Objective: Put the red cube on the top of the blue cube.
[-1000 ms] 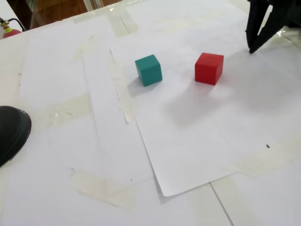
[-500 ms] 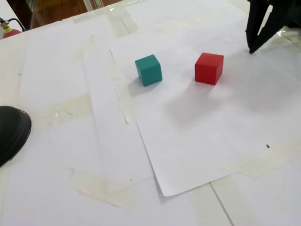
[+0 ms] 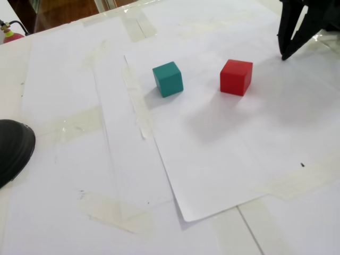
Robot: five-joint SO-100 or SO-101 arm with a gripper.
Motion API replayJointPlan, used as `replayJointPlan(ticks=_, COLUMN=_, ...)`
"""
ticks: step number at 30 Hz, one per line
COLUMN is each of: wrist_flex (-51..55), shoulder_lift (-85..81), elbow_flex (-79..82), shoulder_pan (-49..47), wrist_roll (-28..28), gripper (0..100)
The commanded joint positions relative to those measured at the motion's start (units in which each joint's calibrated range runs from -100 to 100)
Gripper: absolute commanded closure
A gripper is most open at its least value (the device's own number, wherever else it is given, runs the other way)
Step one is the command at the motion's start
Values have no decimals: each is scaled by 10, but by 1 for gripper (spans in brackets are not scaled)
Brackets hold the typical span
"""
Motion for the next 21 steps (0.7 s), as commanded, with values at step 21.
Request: replayJointPlan(ticks=21, wrist_flex=4, shoulder_lift=4, elbow_flex=8, shoulder_pan=27, wrist_roll=1, gripper=100)
